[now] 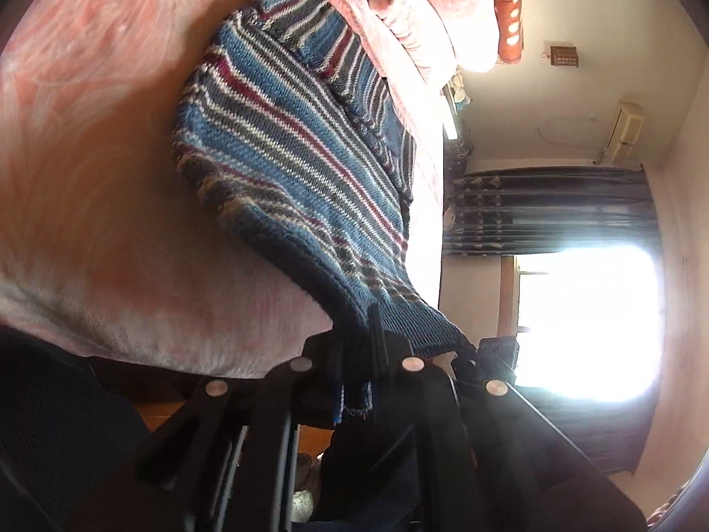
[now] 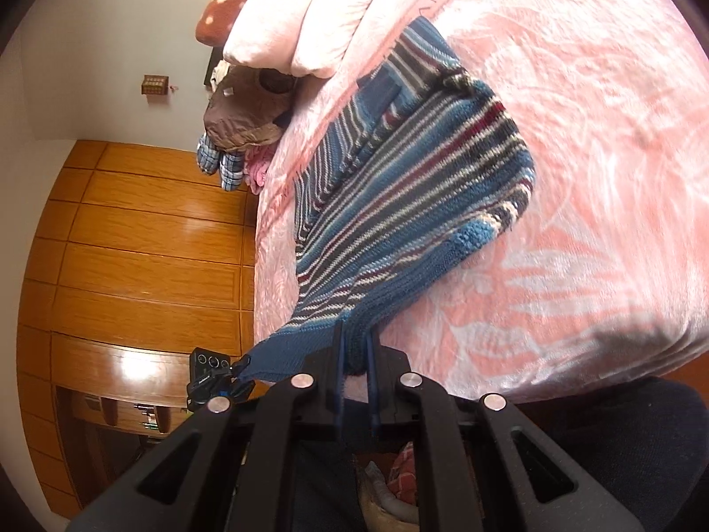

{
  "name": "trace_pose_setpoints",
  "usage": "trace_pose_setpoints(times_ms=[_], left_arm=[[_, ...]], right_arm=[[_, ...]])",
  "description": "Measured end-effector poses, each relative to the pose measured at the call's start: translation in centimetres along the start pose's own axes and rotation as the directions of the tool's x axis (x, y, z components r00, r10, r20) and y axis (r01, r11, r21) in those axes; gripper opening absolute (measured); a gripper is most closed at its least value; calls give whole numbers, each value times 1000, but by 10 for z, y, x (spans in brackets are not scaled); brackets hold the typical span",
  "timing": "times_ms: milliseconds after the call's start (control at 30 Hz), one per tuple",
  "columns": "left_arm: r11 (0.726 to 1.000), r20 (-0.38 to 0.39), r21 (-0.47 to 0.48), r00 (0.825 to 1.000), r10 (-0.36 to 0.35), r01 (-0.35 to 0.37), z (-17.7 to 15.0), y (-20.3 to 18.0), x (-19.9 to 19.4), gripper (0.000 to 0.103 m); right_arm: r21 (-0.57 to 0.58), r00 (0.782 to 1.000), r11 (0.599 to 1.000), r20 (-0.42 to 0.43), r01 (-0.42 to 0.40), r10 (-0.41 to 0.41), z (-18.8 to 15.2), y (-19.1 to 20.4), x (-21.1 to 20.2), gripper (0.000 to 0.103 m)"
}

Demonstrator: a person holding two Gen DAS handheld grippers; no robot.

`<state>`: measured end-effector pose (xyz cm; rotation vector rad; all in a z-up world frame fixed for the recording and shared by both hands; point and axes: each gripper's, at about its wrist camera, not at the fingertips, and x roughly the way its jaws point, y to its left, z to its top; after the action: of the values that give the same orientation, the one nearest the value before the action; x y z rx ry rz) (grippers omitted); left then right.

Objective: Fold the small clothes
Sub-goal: 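Lift the ribbed hem and fold it up toward the collar with the right tool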

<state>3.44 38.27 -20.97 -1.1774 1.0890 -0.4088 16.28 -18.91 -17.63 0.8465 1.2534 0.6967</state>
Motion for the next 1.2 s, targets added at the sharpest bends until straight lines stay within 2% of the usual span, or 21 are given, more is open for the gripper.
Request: trace_pose_setpoints(times_ms=[300, 533, 867, 933, 1000, 1067, 1100, 1133, 1167, 1200], left_arm=[[999, 22, -51, 1000, -13, 14, 57, -7, 7, 7], [994, -4, -82, 998, 66, -66, 119, -1, 34, 7], [971, -72, -157, 983, 169, -178, 197, 44, 93, 8], [968, -87, -163, 980, 180, -192, 207, 52, 102, 10], [969, -92, -159, 980, 174, -187, 213, 55, 107, 13], [976, -90, -127, 982, 166, -177, 216, 52, 106, 21], [980, -85, -104, 983, 162, -170, 216, 48, 103, 24], [984, -80, -74, 984, 156, -162, 216, 43, 100, 33], [986, -73, -39, 985, 159, -162, 216, 37, 97, 48], [985, -62, 6, 983, 171, -171, 215, 30, 92, 54]], right_arm=[[-20, 999, 999, 18, 36, -35, 66, 19, 18, 8], [-5, 996, 996, -14, 92, -93, 119, 12, 56, 8], [63, 975, 976, -96, 208, -201, 185, -40, 125, 8], [80, 973, 975, -112, 209, -200, 193, -50, 133, 11], [94, 974, 974, -117, 206, -195, 199, -58, 135, 24], [112, 977, 976, -125, 187, -173, 203, -61, 133, 33], [109, 978, 978, -127, 179, -165, 205, -60, 131, 33], [91, 977, 979, -126, 182, -169, 206, -58, 127, 33], [63, 976, 980, -125, 188, -179, 207, -55, 124, 33], [36, 974, 981, -130, 192, -186, 209, -51, 121, 33]])
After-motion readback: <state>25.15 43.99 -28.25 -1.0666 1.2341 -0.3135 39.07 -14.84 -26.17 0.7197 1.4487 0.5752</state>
